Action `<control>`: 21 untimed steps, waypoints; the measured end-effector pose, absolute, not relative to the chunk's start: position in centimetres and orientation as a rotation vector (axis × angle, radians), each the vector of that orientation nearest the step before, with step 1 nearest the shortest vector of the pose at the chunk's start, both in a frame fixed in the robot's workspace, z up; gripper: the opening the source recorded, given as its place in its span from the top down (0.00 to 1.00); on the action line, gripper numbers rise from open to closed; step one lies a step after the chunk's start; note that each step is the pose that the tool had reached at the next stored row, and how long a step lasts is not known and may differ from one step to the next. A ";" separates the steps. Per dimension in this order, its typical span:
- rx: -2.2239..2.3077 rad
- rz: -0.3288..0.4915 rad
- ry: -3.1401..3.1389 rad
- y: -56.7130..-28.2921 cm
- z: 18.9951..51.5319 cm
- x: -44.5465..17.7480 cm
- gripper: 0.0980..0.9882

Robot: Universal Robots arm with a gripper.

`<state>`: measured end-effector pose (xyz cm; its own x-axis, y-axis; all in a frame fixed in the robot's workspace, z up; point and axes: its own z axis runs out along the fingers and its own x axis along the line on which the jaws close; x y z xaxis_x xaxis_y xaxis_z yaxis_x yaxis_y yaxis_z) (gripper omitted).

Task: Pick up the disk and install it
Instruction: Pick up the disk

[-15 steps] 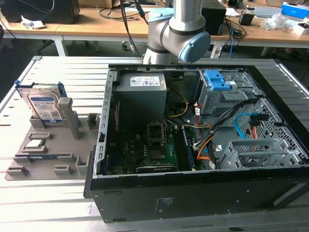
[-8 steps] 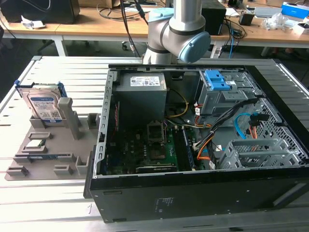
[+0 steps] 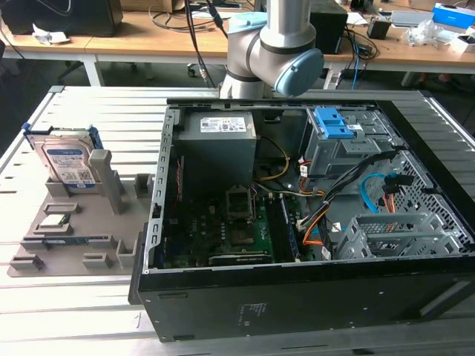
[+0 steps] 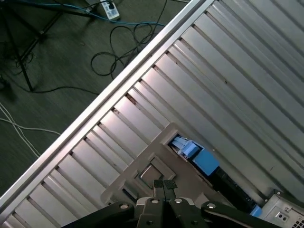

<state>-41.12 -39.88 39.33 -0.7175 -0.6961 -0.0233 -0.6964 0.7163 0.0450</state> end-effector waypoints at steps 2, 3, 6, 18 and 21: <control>-1.228 0.079 2.886 -39.9 39.3 -41.1 0.99; -1.245 0.079 2.880 -39.9 39.3 -41.1 0.99; -1.325 0.080 2.845 -39.9 39.3 -41.1 0.99; -1.528 0.080 2.745 -39.9 39.3 -41.1 0.99; -1.571 0.080 2.722 -39.9 39.3 -41.1 0.99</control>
